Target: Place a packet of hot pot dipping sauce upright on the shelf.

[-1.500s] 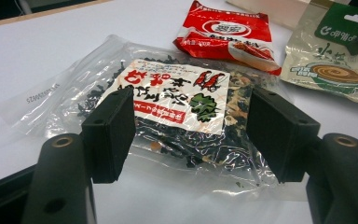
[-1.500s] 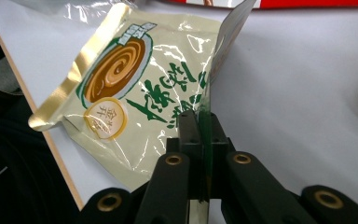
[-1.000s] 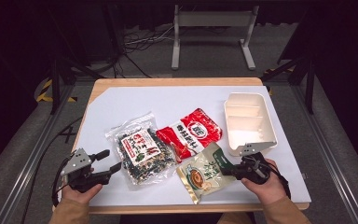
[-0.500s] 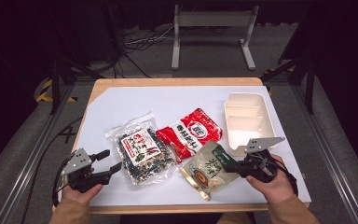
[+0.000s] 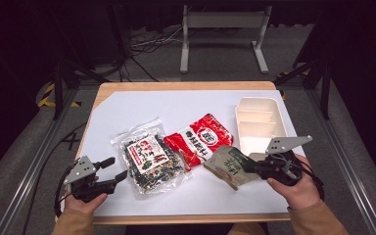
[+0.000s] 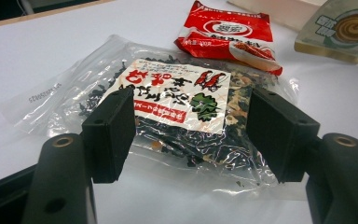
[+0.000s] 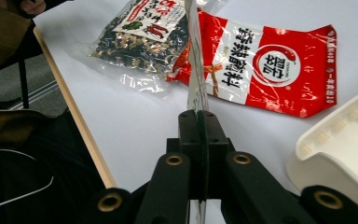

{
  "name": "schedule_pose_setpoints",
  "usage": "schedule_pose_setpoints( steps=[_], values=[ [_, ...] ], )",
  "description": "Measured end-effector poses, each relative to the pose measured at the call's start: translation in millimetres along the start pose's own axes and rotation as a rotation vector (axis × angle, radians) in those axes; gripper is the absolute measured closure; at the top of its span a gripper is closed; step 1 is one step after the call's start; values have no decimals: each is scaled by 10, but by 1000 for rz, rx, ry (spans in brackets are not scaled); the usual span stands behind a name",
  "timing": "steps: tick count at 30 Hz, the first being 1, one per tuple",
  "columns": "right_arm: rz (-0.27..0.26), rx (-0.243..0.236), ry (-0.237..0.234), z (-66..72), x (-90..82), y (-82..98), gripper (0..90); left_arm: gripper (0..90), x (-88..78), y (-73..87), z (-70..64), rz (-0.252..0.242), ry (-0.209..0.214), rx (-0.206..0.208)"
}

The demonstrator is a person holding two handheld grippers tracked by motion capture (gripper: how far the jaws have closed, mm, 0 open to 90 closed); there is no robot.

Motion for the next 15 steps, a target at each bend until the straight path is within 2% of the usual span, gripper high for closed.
schedule_pose_setpoints(
  steps=[15],
  values=[
    [-21,-24,46,-149,-202,-174,899,336,-13,8,9,-2,-6,-3]
  ],
)
Point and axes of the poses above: each handheld gripper's, and its own axes: x roughly forward along the jaws, y roughly out of its underside, z roughly to its left, the point moved 1 cm from there along x, roughly forward along the jaws, and after that the axes turned 15 degrees about y, right-handed, at the moved point
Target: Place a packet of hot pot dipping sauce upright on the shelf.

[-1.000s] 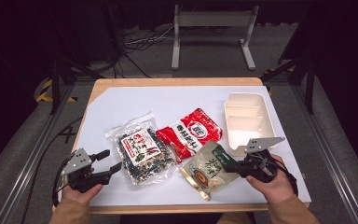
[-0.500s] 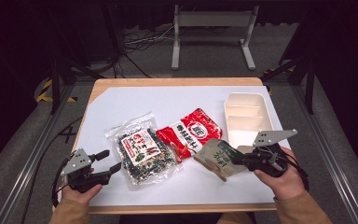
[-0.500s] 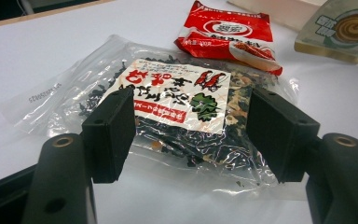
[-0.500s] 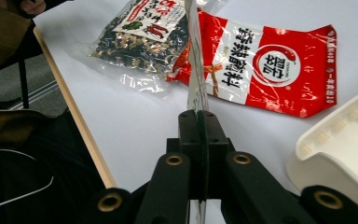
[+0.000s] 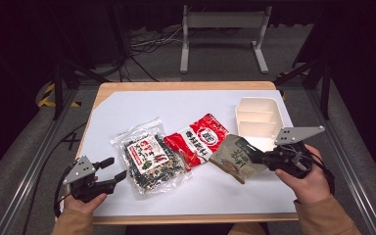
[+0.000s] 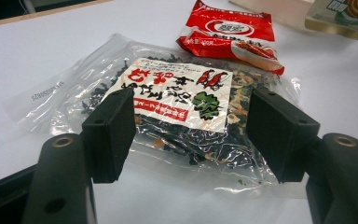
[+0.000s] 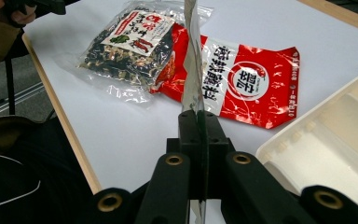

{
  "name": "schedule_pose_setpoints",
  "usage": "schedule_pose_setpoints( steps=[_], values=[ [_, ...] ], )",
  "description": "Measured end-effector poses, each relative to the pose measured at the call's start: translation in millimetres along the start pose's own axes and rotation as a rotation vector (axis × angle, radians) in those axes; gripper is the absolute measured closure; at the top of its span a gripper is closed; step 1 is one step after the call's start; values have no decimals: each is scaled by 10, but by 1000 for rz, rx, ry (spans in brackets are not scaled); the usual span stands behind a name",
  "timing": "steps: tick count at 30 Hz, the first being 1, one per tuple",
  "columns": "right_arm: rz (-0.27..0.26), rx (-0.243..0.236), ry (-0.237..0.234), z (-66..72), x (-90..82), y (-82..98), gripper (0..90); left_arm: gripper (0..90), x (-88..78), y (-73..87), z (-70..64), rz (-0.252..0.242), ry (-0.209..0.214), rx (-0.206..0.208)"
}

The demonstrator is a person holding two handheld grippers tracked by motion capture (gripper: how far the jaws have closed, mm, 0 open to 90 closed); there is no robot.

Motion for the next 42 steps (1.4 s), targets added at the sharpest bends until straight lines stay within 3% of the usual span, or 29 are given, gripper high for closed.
schedule_pose_setpoints(
  steps=[19,42],
  values=[
    [-32,-36,46,-144,-186,-271,899,336,-7,3,8,-2,1,-1],
    [-56,-58,97,-523,-295,-634,899,335,-20,23,2,4,-3,-4]
  ],
)
Point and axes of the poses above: each handheld gripper's, and its own axes: x roughly forward along the jaws, y roughly out of its underside, z roughly to its left, the point moved 1 cm from there along x, roughly forward along the jaws, and after that the axes turned 15 degrees about y, right-handed, at the moved point
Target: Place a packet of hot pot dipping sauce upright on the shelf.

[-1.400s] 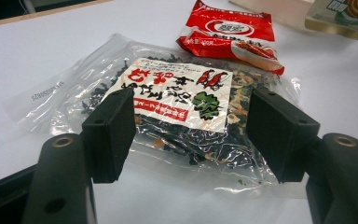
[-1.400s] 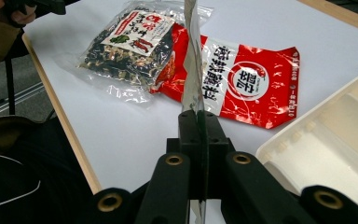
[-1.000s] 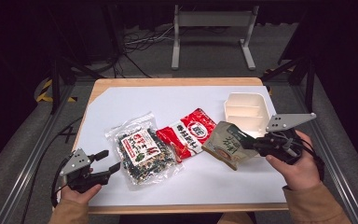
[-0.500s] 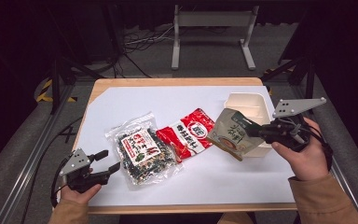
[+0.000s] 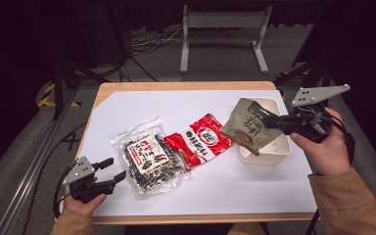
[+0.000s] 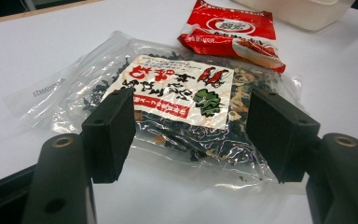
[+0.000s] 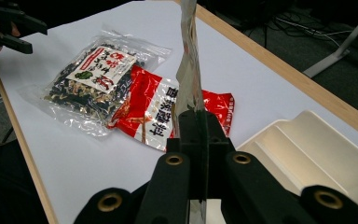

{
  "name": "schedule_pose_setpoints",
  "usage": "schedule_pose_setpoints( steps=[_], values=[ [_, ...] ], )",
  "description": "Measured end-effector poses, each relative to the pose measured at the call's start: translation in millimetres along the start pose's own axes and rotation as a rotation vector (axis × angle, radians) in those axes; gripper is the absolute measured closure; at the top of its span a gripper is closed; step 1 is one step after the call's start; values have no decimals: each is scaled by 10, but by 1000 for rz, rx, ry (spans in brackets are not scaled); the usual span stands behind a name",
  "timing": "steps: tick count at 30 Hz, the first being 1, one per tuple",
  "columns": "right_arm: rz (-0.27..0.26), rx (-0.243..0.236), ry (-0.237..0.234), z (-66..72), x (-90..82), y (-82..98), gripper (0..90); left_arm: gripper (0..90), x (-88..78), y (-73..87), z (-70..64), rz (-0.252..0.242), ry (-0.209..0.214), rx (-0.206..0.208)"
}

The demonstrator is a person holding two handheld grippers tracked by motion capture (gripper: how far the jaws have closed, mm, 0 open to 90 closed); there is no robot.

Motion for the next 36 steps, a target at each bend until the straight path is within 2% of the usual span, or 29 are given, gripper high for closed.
schedule_pose_setpoints(
  steps=[14,23,33,36],
  values=[
    [16,-38,41,-269,171,-88,899,333,-6,10,1,-3,6,-8],
    [30,-31,59,-416,256,-125,899,332,0,11,12,-2,6,-6],
    [39,-41,70,-611,360,-160,899,333,11,11,15,-5,9,-20],
    [34,-50,80,-668,381,-175,899,333,8,11,21,-2,6,-11]
  ],
)
Point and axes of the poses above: each handheld gripper's, and its own axes: x roughly forward along the jaws, y roughly out of its underside, z roughly to its left, the point moved 1 cm from there along x, roughly forward along the jaws, and after that the axes turned 15 degrees about y, right-handed, at the moved point
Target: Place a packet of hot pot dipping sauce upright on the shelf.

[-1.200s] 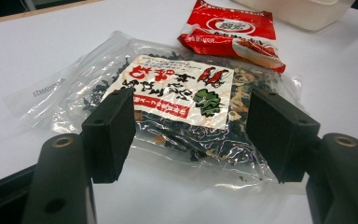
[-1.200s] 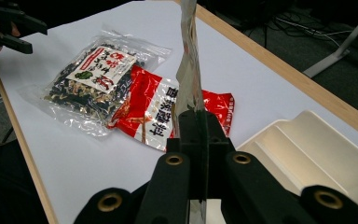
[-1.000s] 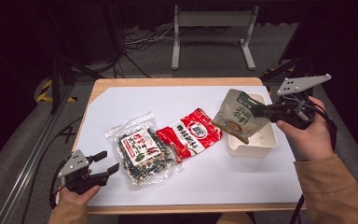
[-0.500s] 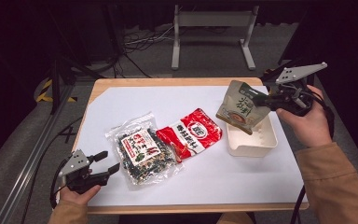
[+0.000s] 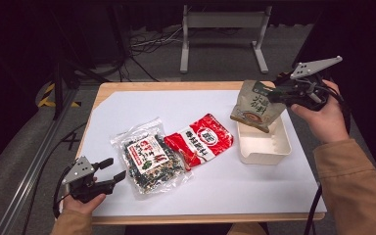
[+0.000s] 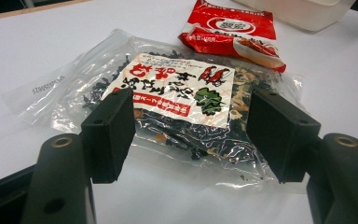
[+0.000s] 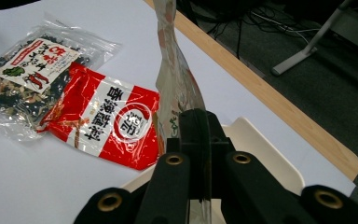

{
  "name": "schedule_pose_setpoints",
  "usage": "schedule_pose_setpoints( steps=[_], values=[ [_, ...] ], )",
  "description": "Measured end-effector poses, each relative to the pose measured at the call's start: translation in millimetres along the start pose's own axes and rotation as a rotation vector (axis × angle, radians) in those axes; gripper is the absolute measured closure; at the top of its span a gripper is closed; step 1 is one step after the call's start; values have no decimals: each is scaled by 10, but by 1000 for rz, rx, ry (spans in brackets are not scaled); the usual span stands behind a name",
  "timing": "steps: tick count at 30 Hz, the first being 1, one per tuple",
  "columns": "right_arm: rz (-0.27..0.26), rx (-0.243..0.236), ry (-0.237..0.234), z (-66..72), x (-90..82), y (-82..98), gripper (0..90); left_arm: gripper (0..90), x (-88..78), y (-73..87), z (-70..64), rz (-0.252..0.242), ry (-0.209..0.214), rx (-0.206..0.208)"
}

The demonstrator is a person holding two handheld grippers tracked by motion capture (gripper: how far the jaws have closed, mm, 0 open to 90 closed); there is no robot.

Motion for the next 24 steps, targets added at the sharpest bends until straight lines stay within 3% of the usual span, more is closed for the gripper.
schedule_pose_setpoints(
  steps=[4,12,24],
  values=[
    [-6,-25,6,-69,46,-13,899,333,-14,12,-4,0,-4,-5],
    [-16,-138,22,-172,187,-62,899,333,-67,50,-26,-3,-19,-19],
    [4,-119,24,-389,320,-42,899,333,-127,89,-46,-7,-35,-31]
  ],
)
Point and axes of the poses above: each handheld gripper's, and its own axes: x roughly forward along the jaws, y roughly out of its underside, z roughly to its left, the point moved 1 cm from there along x, roughly forward along the jaws, and after that the axes turned 15 degrees about y, right-handed, at the moved point
